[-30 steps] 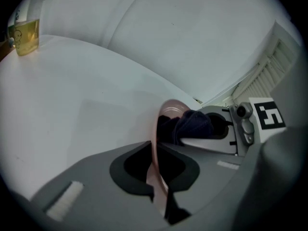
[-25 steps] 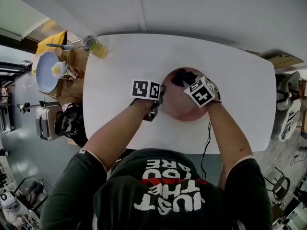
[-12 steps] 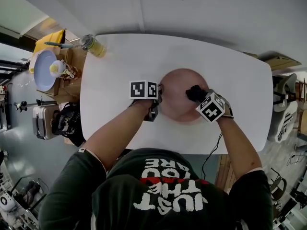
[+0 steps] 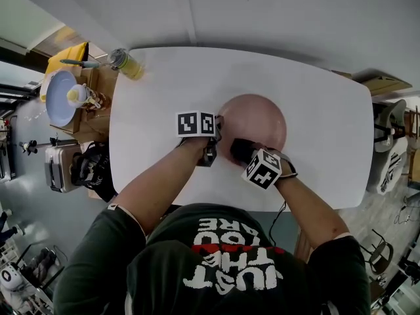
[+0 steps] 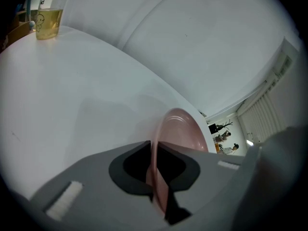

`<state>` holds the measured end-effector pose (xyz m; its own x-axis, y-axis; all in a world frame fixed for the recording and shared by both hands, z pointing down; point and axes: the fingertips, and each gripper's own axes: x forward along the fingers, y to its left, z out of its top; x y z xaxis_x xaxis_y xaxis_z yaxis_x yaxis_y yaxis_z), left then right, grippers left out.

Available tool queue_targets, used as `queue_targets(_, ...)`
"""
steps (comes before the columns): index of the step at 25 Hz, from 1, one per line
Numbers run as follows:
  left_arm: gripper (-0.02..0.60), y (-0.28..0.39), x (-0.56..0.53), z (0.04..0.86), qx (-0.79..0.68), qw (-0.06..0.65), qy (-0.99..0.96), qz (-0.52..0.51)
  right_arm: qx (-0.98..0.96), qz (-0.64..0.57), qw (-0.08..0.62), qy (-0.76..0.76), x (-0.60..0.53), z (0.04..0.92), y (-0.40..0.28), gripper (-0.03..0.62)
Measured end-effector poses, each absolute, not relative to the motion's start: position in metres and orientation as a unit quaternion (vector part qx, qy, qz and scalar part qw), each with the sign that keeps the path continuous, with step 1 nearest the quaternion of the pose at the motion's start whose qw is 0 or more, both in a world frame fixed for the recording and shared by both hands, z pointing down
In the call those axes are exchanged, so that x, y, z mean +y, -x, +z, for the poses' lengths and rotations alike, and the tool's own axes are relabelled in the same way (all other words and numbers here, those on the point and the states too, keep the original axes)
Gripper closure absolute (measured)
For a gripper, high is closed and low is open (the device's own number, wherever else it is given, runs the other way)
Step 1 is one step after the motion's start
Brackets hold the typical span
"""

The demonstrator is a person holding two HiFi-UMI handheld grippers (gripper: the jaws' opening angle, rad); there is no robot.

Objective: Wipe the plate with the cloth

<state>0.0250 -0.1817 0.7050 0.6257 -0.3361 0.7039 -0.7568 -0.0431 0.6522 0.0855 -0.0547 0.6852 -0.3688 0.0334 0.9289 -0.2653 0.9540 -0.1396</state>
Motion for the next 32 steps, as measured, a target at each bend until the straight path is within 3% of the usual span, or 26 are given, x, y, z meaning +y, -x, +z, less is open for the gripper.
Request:
queue_targets(7, 0.561, -0.026, -0.18, 0.705, -0.37, 0.562, -0.714, 0.196, -0.847, 0.119, 0.503, -0.124, -0.12, 0.685, -0.041, 0.52)
queue_targets(13, 0.563, -0.029, -0.182, 0.704, -0.368, 0.557, -0.718, 0.198, -0.861, 0.124, 0.458, -0.181, -0.157, 0.652, -0.068, 0.52)
queue_targets(22, 0.563, -0.03, -0.182, 0.705, -0.361, 0.547, -0.725, 0.211, -0.838, 0.117, 0.496, -0.196, -0.191, 0.68, -0.074, 0.52)
queue_targets(32, 0.562, -0.027, -0.183, 0.705, -0.386, 0.57, -0.702, 0.18, -0.786, 0.142, 0.553, -0.238, -0.185, 0.677, -0.169, 0.52)
